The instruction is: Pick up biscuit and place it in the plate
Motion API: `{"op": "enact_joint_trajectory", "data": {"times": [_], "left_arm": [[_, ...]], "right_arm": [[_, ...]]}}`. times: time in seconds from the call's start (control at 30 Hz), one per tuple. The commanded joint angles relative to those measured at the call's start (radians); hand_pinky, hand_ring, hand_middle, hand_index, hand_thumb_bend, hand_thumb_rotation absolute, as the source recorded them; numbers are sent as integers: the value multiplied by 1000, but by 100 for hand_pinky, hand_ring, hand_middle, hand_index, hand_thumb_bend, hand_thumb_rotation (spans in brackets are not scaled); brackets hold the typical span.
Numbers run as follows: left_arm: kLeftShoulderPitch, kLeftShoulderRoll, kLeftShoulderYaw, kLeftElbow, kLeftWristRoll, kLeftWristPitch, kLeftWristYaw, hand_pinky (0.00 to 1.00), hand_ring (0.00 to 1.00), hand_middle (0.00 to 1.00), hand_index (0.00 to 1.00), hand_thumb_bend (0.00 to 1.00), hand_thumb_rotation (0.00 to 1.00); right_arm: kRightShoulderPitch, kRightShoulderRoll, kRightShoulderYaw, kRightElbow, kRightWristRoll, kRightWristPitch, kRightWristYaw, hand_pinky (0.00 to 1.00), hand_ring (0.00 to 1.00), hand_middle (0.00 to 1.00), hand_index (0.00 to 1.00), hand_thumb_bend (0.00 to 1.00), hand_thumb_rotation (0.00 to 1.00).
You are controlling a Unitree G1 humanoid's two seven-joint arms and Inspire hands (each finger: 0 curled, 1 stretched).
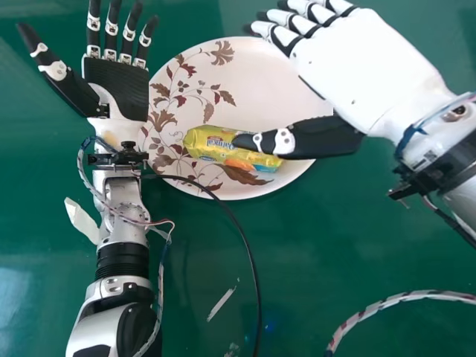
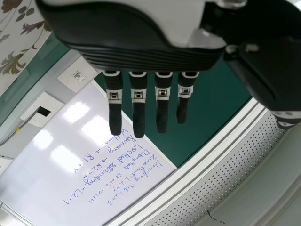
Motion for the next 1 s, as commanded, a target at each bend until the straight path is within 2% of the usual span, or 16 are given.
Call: {"op": "enact_joint_trajectory", "data": {"times": [0.0,0.23,0.33,0.53,0.7,0.8,0.9,0.97], "left_arm": [[127,-58,11,121,-4,25,6,68,76,83,87,96,57],[129,-62,4,124,7,25,-6,74,83,86,89,92,67],[129,-62,4,125,14,18,-13,76,84,88,91,92,73],[125,-63,11,125,-1,42,-20,81,86,89,91,92,74],[121,-62,15,133,-2,43,-23,85,86,89,91,94,72],[122,-65,14,129,2,40,-15,84,85,89,91,93,74],[122,-65,13,127,7,35,-11,73,85,90,91,89,74],[120,-67,16,128,5,32,-3,71,84,88,91,87,75]], "right_arm": [[10,-7,-24,-25,37,2,-6,100,100,100,100,100,61],[27,-9,-75,-2,121,-2,-30,100,100,100,100,95,56],[45,-4,-97,17,150,-18,-62,100,100,100,100,90,57],[80,23,-154,16,289,5,-94,100,100,100,100,86,50],[99,34,-201,19,417,16,-112,100,100,100,100,86,50],[116,44,-222,12,480,40,-117,100,100,100,100,85,50],[133,48,-245,15,555,48,-118,100,100,100,100,85,52],[146,52,-262,22,596,41,-124,100,100,100,100,85,52]]}}
